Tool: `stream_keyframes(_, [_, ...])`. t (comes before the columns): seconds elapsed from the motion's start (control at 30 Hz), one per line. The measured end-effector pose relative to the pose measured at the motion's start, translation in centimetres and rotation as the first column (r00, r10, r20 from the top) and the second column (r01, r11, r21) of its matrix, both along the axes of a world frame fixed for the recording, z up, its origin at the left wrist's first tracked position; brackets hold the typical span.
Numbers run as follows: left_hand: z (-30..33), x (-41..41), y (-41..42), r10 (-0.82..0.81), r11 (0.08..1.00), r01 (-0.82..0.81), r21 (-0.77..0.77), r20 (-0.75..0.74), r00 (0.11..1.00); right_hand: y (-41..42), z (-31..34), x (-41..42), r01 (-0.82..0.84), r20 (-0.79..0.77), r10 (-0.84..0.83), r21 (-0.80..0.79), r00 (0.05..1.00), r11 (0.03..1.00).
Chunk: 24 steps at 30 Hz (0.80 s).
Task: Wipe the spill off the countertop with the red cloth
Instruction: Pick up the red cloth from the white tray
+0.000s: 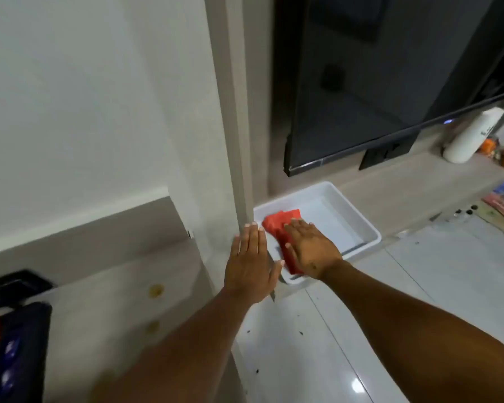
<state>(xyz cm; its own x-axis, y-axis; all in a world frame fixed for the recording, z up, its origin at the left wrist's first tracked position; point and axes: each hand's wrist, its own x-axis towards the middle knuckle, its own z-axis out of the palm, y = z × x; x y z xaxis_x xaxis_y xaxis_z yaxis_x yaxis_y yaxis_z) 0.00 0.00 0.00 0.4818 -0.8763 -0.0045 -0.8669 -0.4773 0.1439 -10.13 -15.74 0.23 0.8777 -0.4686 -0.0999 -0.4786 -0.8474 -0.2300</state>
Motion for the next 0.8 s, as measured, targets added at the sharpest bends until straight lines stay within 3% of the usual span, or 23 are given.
stream_keyframes(0.13, [-2.7,0.1,-1.1,0.023,0.998,-0.022,0.054,-0.027,0.999,-0.7,-3.3,2.4,0.097,-0.135,-0.094,0.011,0.986,0.995])
stream_keyframes(0.5, [-6.4,1.0,-2.5,0.054,0.997,-0.045,0.057,-0.157,0.986,-2.0,-8.1,5.3,0.136,-0.206,-0.121,0.056,0.971,0.989])
stream_keyframes(0.67, [-6.2,1.1,-1.6,0.056,0.998,-0.055,0.016,-0.167,0.984,-2.3,-7.5,5.4,0.219,-0.128,-0.202,0.134,0.971,0.967])
stream_keyframes(0.8, [-4.4,1.6,0.4,0.038,0.999,-0.036,0.016,-0.161,0.986,-1.4,-5.3,5.0,0.343,0.014,-0.378,0.389,0.926,0.855])
